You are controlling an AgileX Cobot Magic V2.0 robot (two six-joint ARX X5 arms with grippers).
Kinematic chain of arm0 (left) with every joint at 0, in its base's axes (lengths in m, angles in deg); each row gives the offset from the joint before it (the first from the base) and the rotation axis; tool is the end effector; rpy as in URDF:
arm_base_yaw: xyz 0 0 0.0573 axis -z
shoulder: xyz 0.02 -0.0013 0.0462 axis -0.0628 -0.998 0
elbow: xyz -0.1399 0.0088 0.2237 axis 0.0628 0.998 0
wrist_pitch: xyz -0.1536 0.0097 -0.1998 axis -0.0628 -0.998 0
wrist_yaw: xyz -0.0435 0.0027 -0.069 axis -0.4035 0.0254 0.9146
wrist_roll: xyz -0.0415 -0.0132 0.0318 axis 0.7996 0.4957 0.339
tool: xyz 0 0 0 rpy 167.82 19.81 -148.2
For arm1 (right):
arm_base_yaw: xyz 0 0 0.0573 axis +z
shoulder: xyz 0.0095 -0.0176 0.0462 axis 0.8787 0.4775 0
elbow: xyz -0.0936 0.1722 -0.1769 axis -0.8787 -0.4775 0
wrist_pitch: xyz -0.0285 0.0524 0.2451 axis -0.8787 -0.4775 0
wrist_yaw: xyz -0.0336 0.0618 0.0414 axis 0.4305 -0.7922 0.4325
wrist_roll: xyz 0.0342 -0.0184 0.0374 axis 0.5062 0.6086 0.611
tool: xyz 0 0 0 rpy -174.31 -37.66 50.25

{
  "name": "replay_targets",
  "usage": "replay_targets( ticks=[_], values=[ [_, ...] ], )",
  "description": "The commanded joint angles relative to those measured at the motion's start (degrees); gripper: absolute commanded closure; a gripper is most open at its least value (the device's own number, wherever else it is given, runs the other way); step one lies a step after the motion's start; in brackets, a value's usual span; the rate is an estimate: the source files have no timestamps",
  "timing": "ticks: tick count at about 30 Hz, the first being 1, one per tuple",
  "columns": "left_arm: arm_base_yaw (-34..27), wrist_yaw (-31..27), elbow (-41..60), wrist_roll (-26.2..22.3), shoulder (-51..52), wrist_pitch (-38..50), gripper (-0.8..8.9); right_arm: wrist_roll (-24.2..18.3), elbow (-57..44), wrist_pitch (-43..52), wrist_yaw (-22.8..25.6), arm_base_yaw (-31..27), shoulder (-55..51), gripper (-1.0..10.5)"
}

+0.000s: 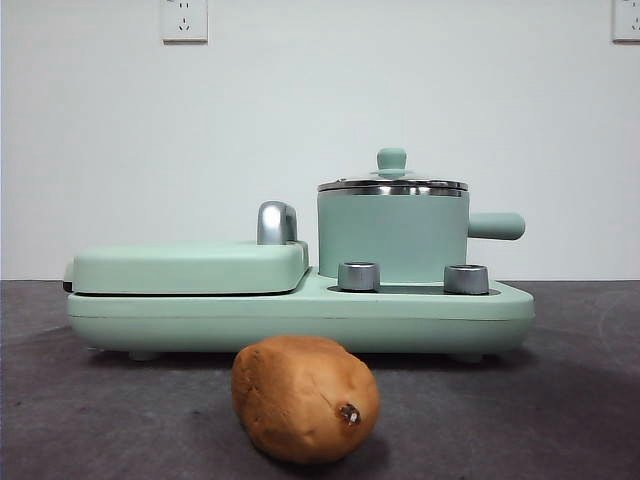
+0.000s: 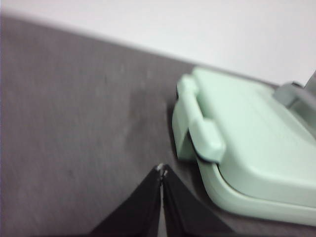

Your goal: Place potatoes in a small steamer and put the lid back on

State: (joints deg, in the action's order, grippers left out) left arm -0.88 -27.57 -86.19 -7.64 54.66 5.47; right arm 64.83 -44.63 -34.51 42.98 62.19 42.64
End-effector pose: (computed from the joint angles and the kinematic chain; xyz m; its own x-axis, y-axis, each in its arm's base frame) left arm 0.0969 -0.0074 0.1598 0.9752 -0.1415 -0.1701 0.0809 0.9435 -0.3213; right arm 0.0940 0.0032 0.1671 0.9903 0.0883 -0.1069 -0.0601 0.9683 0.2423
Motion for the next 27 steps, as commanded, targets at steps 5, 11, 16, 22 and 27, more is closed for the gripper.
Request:
replay_targets(
  ticks=[5, 11, 16, 22, 27],
  values=[
    [1.7, 1.8, -9.9, 5.2, -9.4, 1.1, 8.04, 7.0, 11.6, -5.2, -0.2, 0.0, 4.0, 9.3],
    [3.1, 7.5, -22.4, 3.9, -22.8, -0.7, 8.04, 6.8, 24.1, -13.6, -5.6, 0.0, 11.2, 9.3],
    [5.2, 12.7, -34.1, -0.8, -31.9, -4.8, 8.04, 4.6, 33.4, -18.1, -15.1, 0.0, 18.4, 9.3],
    [7.3, 21.0, -45.4, -4.7, -41.1, -9.5, 8.04, 0.5, 42.9, -22.7, -24.3, 0.0, 27.6, 9.3],
    [9.2, 27.8, -51.6, -5.7, -47.2, -12.9, 8.04, -1.8, 47.5, -23.5, -33.3, 0.0, 33.1, 9.3]
  ],
)
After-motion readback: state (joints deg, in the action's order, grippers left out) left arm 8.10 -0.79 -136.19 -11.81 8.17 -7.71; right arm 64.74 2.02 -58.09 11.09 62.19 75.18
